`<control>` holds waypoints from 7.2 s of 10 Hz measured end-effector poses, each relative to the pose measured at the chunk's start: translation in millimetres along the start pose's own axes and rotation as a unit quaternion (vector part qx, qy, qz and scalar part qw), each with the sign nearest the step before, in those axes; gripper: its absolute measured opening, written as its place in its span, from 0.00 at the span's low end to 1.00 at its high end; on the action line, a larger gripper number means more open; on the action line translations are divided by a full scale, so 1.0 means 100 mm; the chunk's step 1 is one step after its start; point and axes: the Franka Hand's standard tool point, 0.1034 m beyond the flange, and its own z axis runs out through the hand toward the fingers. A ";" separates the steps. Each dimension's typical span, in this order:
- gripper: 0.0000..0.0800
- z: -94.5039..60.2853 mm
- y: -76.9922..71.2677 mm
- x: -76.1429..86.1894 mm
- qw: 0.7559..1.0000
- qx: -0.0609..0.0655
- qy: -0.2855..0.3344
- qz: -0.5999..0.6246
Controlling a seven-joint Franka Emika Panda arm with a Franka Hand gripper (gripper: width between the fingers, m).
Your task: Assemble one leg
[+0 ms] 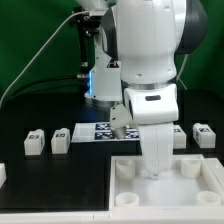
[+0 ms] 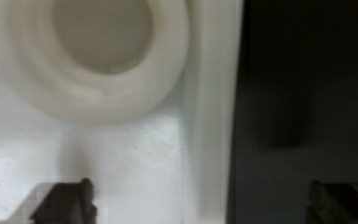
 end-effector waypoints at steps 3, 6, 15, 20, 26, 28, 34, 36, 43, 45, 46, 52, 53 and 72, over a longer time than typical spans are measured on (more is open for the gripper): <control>0.81 0.00 0.00 0.00 1.000 0.000 0.000 0.000; 0.81 0.00 0.00 -0.01 1.000 0.000 0.000 0.001; 0.81 -0.40 -0.40 0.71 0.936 -0.018 -0.007 0.352; 0.81 -0.32 -0.51 0.95 0.814 -0.007 0.003 0.581; 0.81 -0.22 -0.71 1.41 0.740 0.013 -0.008 0.672; 0.81 -0.19 -0.81 1.35 0.733 0.062 -0.077 0.673; 0.81 -0.21 -0.95 1.33 0.678 0.230 -0.307 0.627; 0.81 -0.15 -0.93 1.34 0.679 0.231 -0.304 0.627; 0.81 0.20 -1.09 1.37 0.672 0.238 -0.315 0.626; 0.81 0.21 -1.10 1.37 0.672 0.239 -0.316 0.626; 0.67 0.21 -1.10 1.37 0.672 0.239 -0.316 0.626; 0.36 0.21 -1.10 1.37 0.672 0.239 -0.316 0.625; 0.36 0.21 -1.10 1.37 0.672 0.239 -0.316 0.625; 0.36 -1.65 0.67 0.62 0.771 -0.154 0.155 0.598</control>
Offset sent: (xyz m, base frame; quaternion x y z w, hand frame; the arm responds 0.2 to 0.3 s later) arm 0.0000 0.0000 0.0000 0.0000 0.0000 0.0000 1.0000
